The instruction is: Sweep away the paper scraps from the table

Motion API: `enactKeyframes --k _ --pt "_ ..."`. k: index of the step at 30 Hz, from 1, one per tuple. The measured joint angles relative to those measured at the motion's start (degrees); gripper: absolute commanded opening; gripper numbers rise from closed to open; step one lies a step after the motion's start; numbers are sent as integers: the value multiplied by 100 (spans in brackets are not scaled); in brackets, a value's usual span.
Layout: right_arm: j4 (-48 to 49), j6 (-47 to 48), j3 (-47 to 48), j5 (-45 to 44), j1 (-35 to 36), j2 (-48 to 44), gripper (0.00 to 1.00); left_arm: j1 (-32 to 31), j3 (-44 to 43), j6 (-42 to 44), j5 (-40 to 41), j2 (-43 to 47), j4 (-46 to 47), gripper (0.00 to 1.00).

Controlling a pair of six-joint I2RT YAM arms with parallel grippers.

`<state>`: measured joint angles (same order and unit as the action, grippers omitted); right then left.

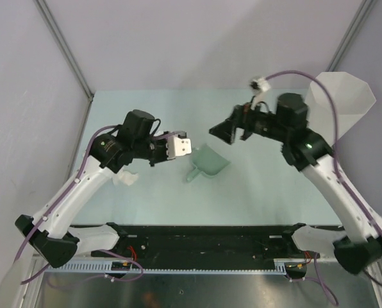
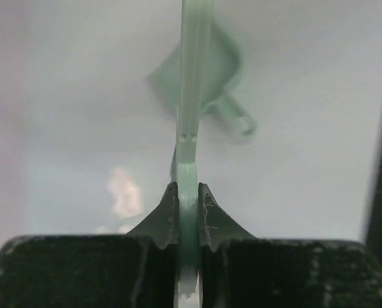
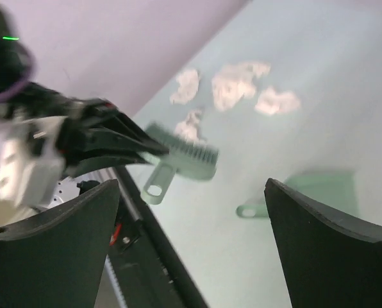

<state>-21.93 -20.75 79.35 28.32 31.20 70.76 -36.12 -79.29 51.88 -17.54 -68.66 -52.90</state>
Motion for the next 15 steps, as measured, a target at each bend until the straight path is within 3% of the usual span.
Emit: enactKeyframes --k 5,11,15 --pt "341 804 -271 835 -210 -973 91 2 170 -1272 -1235 42 -457 0" --pt "264 1609 -400 1451 522 -553 86 2 229 -2175 -2398 42 -645 0" --pt "-9 1934 -586 1530 820 -173 71 2 229 -2363 -2706 48 -647 0"
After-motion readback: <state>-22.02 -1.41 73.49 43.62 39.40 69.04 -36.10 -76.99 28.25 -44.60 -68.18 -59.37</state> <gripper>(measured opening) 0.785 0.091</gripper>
